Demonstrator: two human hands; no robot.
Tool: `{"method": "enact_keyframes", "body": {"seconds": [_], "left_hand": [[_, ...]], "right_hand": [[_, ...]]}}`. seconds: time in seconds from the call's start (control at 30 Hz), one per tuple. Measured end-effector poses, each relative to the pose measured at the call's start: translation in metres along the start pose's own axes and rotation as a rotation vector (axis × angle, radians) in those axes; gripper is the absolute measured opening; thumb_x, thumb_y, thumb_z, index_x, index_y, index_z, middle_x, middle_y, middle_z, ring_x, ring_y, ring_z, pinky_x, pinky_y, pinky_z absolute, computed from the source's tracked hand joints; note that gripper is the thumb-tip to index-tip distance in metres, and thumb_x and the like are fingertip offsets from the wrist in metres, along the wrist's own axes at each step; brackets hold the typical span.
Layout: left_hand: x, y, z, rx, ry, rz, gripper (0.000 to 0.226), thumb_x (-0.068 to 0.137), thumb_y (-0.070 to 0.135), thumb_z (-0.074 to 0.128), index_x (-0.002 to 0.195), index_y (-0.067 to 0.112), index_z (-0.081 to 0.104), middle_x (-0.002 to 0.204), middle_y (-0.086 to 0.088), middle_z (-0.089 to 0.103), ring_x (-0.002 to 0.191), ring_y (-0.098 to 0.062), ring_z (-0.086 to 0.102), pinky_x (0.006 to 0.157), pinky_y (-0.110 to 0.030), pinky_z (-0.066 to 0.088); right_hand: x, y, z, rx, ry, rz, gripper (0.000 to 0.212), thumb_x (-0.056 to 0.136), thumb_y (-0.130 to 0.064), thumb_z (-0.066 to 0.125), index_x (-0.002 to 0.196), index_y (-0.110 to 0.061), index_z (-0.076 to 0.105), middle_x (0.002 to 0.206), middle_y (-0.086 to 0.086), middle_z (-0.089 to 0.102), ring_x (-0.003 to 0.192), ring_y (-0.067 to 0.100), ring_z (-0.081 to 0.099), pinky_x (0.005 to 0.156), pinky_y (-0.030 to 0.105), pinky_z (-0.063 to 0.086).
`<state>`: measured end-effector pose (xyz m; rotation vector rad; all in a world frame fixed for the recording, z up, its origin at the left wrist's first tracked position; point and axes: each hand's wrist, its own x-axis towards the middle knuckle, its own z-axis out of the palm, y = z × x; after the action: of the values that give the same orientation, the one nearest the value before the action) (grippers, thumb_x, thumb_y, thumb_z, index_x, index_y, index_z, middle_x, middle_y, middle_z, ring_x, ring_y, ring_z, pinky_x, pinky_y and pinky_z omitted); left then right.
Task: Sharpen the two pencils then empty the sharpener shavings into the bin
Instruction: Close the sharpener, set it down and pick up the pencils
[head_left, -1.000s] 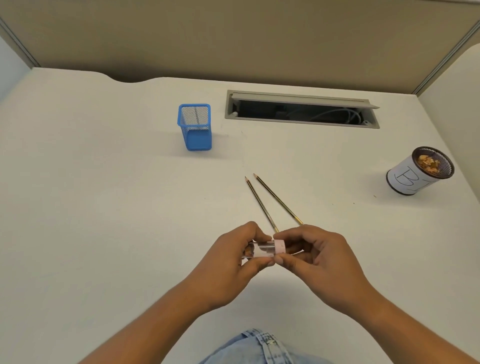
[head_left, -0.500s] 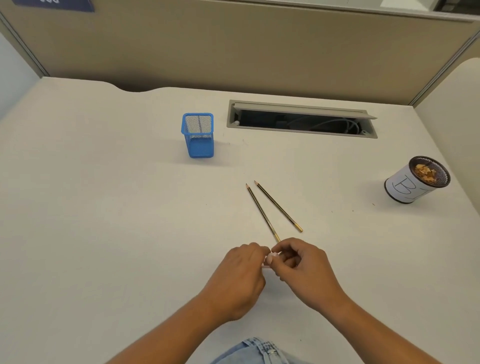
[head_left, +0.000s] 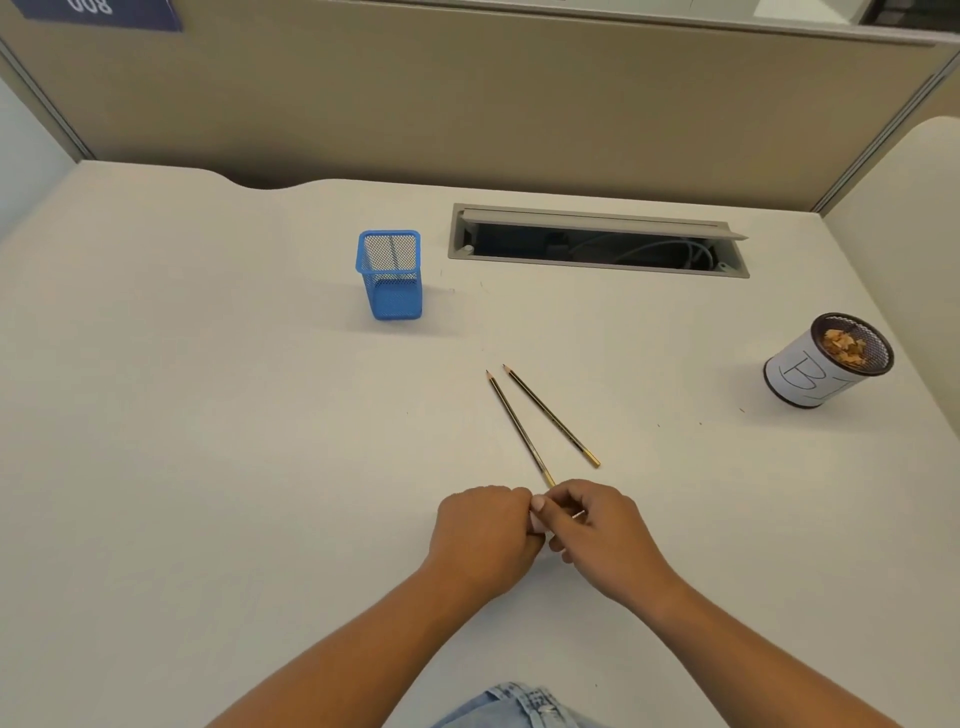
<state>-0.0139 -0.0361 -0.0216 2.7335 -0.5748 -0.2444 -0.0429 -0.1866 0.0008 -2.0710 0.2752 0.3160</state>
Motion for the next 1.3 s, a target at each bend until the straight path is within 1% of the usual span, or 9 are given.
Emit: {"method": "enact_keyframes", "body": {"seconds": [0.17, 0.27, 0.37, 0.5, 0.63, 0.73, 0.87, 1.13, 1.3], "left_hand": [[0.026, -0.002, -0.002, -0.208, 0.063, -0.249, 0.032, 0.091, 0.040, 0.052, 0.063, 0.026, 0.048, 0.056, 0.011, 0.043, 0.055, -0.014, 0.050, 0.043, -0.020, 0.027], [0.044, 0.000, -0.005, -0.283, 0.114, -0.318, 0.038, 0.088, 0.037, 0.057, 0.056, 0.030, 0.038, 0.055, 0.013, 0.041, 0.056, -0.015, 0.048, 0.042, -0.020, 0.027], [0.062, 0.000, -0.007, -0.339, 0.070, -0.369, 0.029, 0.088, 0.040, 0.059, 0.064, 0.032, 0.046, 0.069, 0.011, 0.055, 0.069, -0.018, 0.058, 0.052, -0.024, 0.040], [0.067, 0.004, -0.008, -0.293, -0.054, -0.230, 0.018, 0.089, 0.040, 0.052, 0.089, 0.025, 0.042, 0.101, -0.001, 0.052, 0.078, -0.021, 0.052, 0.064, -0.031, 0.043], [0.044, -0.003, -0.004, -0.288, -0.049, -0.039, 0.017, 0.093, 0.028, 0.045, 0.095, 0.021, 0.030, 0.099, -0.001, 0.043, 0.074, -0.021, 0.044, 0.059, -0.030, 0.034], [0.028, -0.013, 0.003, -0.254, -0.011, 0.053, 0.013, 0.096, 0.023, 0.051, 0.107, 0.018, 0.047, 0.103, 0.002, 0.047, 0.084, -0.019, 0.048, 0.068, -0.027, 0.040], [0.018, -0.024, 0.005, -0.233, 0.044, 0.059, 0.027, 0.092, 0.030, 0.064, 0.119, 0.026, 0.065, 0.112, 0.009, 0.061, 0.103, -0.013, 0.051, 0.089, -0.026, 0.042], [0.014, -0.031, 0.012, -0.238, 0.066, 0.032, 0.034, 0.088, 0.037, 0.070, 0.122, 0.032, 0.068, 0.109, 0.011, 0.063, 0.106, -0.011, 0.049, 0.088, -0.023, 0.035], [0.012, -0.036, 0.017, -0.260, 0.061, 0.022, 0.057, 0.079, 0.043, 0.077, 0.132, 0.029, 0.059, 0.118, 0.011, 0.060, 0.114, -0.011, 0.048, 0.095, -0.021, 0.034]], "right_hand": [[0.031, -0.007, -0.017, -0.036, 0.124, -0.009, 0.023, 0.093, -0.043, 0.062, 0.078, -0.027, 0.070, 0.070, -0.006, 0.072, 0.065, 0.012, 0.071, 0.066, 0.036, 0.060], [0.055, -0.008, -0.027, -0.159, 0.181, -0.017, 0.013, 0.091, -0.032, 0.065, 0.081, -0.025, 0.069, 0.074, -0.010, 0.071, 0.070, 0.012, 0.069, 0.063, 0.026, 0.053], [0.074, -0.008, -0.033, -0.260, 0.206, -0.013, 0.003, 0.088, -0.025, 0.067, 0.085, -0.024, 0.069, 0.079, -0.013, 0.069, 0.071, 0.006, 0.065, 0.060, 0.018, 0.046], [0.084, -0.008, -0.034, -0.296, 0.206, 0.005, 0.006, 0.086, -0.021, 0.068, 0.092, -0.021, 0.069, 0.079, -0.013, 0.067, 0.073, 0.009, 0.065, 0.066, 0.025, 0.049], [0.083, -0.005, -0.035, -0.295, 0.231, -0.007, 0.008, 0.086, -0.023, 0.068, 0.094, -0.021, 0.069, 0.084, -0.010, 0.069, 0.076, 0.012, 0.066, 0.069, 0.027, 0.049], [0.080, -0.002, -0.038, -0.280, 0.246, -0.012, 0.008, 0.087, -0.024, 0.068, 0.095, -0.022, 0.069, 0.087, -0.010, 0.070, 0.076, 0.013, 0.066, 0.071, 0.027, 0.051], [0.076, -0.002, -0.041, -0.252, 0.254, -0.008, 0.007, 0.087, -0.025, 0.068, 0.095, -0.024, 0.069, 0.089, -0.012, 0.070, 0.074, 0.012, 0.067, 0.071, 0.028, 0.054], [0.057, 0.003, -0.031, -0.244, 0.261, -0.030, 0.005, 0.087, -0.026, 0.067, 0.090, -0.028, 0.069, 0.083, -0.017, 0.071, 0.066, 0.003, 0.066, 0.067, 0.025, 0.054], [0.052, 0.009, -0.027, -0.269, 0.262, -0.014, 0.006, 0.087, -0.026, 0.068, 0.092, -0.029, 0.069, 0.082, -0.018, 0.069, 0.068, 0.001, 0.065, 0.063, 0.016, 0.046]]}}
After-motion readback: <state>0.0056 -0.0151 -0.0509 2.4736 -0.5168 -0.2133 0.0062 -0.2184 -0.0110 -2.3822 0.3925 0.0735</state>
